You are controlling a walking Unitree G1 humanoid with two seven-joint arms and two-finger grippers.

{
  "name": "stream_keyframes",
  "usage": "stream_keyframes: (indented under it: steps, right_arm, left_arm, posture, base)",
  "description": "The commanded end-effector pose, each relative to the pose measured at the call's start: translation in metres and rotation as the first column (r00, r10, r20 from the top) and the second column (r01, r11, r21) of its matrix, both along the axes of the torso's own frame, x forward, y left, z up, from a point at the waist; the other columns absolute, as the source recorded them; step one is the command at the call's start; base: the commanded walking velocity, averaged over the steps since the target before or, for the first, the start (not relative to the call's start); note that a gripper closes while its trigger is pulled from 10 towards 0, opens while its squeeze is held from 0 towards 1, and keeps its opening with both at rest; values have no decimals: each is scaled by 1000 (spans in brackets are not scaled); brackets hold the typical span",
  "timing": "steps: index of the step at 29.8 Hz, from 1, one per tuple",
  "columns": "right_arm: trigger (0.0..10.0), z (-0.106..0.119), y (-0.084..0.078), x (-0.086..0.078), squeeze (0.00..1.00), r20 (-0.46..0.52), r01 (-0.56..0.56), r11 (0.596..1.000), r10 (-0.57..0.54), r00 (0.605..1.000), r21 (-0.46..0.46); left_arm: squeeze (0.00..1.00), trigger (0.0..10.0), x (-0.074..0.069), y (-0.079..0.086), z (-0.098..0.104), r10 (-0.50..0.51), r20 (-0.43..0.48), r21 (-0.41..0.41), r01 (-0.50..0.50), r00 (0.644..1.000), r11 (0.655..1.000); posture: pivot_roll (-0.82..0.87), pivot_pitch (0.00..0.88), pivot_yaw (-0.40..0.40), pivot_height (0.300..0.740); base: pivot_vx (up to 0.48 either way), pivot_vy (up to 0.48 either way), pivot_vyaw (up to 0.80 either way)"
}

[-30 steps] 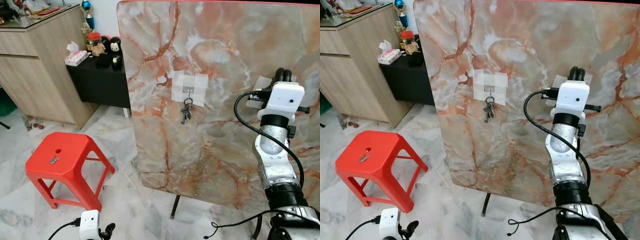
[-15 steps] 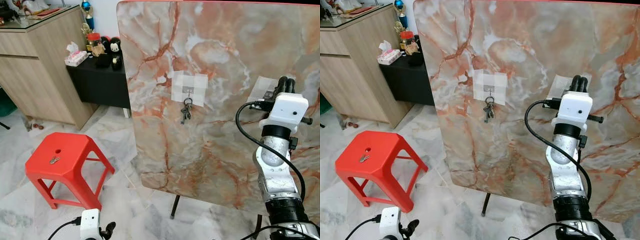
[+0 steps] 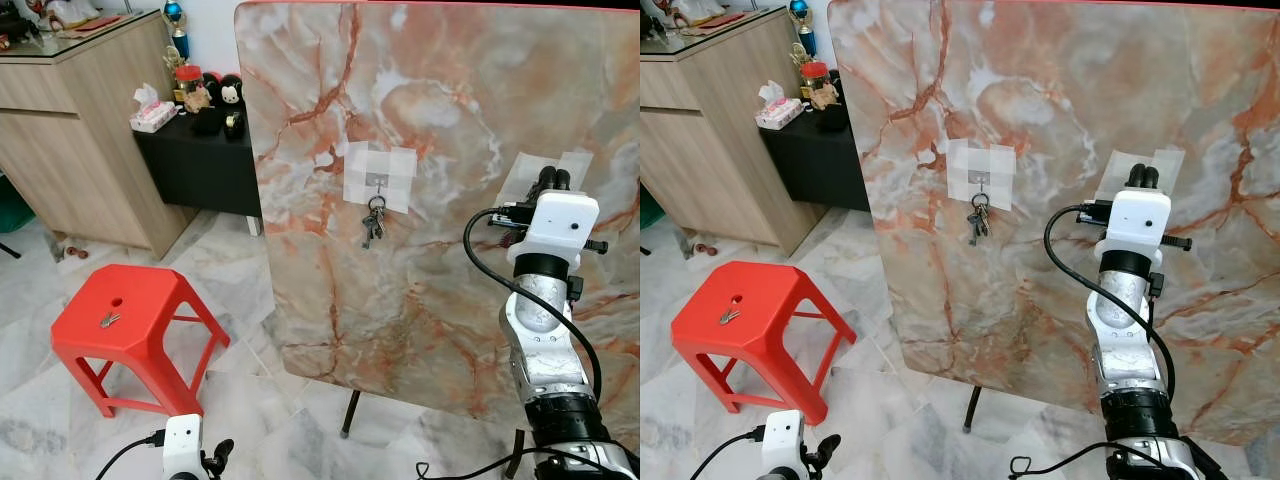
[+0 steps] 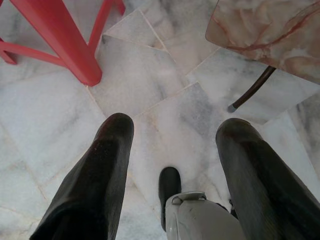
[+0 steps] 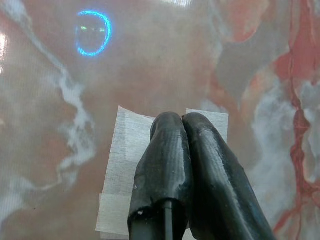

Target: Hang keys on a hook

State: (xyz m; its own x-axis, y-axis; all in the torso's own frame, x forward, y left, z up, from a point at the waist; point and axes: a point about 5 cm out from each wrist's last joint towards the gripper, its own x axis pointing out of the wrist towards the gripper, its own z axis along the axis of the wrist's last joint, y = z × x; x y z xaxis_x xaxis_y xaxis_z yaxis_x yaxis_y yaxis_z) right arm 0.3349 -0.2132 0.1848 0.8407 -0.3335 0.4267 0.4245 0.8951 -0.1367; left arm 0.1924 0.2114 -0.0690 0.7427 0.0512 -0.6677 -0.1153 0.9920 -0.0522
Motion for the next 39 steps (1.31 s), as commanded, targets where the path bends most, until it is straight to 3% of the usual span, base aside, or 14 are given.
stream_keyframes:
  steps: [1,15,27,39]
  right_arm:
    - [10000,5,1,4,0,3,-7,1000,7,1000,5]
    - [10000,3,1,13,0,-29,-24,1000,23,999,-10]
    - [10000,14,-3,10,0,49,-8,1000,9,999,-14]
    - [10000,13,-6,12,0,49,-4,1000,4,999,-13]
  left_arm:
    - [0,10000,3,1,2,-2,13,5,2,1000,1000]
    - [0,10000,2,1,3,-3,31,5,3,1000,1000]
    - [0,10000,9,-2,6,-10,58,5,9,998,1000]
    - [0,10000,12,-3,8,-12,73,6,11,997,1000]
  posture:
    - [-6,0,9,740]
    - [0,0,8,740]
    - [-2,0,12,740]
    - [2,0,11,740]
  base:
    - [0,0,0]
    - [0,0,0]
    - [0,0,0]
    - [0,0,0]
